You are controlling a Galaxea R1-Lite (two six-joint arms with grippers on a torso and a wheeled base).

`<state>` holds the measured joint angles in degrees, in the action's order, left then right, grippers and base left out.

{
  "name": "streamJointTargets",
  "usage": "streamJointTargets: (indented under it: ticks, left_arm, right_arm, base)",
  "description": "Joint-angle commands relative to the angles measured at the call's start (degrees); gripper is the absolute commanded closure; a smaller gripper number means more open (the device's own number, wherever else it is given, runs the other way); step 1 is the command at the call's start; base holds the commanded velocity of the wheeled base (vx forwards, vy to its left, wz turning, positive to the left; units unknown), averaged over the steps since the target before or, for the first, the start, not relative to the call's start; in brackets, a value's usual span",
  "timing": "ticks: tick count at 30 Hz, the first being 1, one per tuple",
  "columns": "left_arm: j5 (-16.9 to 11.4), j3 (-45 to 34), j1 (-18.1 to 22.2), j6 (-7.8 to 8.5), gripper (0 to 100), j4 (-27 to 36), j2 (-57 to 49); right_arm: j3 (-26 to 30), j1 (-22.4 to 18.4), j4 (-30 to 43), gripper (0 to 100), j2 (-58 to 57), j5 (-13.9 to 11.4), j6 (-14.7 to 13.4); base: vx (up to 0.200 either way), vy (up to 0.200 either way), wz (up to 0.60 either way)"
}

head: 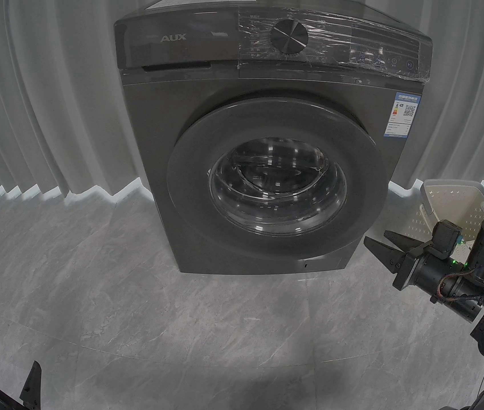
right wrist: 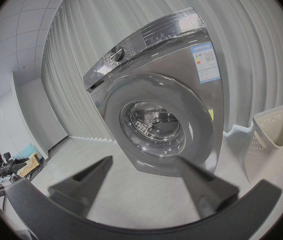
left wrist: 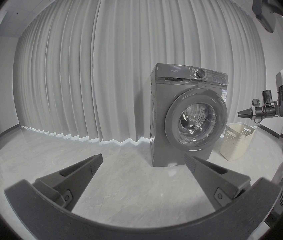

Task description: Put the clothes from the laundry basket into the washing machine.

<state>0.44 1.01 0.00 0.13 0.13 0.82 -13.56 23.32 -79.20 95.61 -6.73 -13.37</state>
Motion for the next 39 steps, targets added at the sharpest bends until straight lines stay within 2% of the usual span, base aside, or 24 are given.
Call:
streamJointTargets:
  ticks: [1,6,14,19,23,26,39]
  left_arm:
    - [0.0,-1.0,0.0,-0.05,0,0.0,-0.8]
    - [0.0,-1.0,0.0,-0.13,0,0.0,-0.8]
    - [-0.1,-1.0,-0.1,-0.22,0,0.0,-0.8]
    - [0.0,-1.0,-0.1,-0.05,0,0.0,-0.8]
    - [0.1,-1.0,0.0,-0.13,0,0.0,-0.8]
    - [0.0,-1.0,-0.1,-0.13,0,0.0,-0.8]
    - [0.0,-1.0,-0.1,-0.13,0,0.0,-0.8]
  right_arm:
    - [1.3,0.7,0.0,100,-1.3,-0.5,1.0]
    - [0.5,3.7,-1.1,100,-1.0,-0.6,1.3]
    - [-3.3,3.0,-7.4,100,5.2,0.4,0.8]
    - [-7.2,2.6,-10.1,100,10.0,3.3,0.5]
    - [-9.9,2.4,-10.0,100,10.3,4.6,0.0]
    - [-13.3,-0.3,-10.0,100,11.1,6.1,-0.3]
    - [-10.4,0.2,-10.0,100,8.6,6.0,0.3]
  base:
    - [0.0,0.0,0.0]
    - [0.08,0.0,0.0]
    - [0.2,0.0,0.0]
    - [0.2,0.0,0.0]
    - [0.0,0.0,0.0]
    - [0.0,0.0,0.0]
    - [0.0,0.0,0.0]
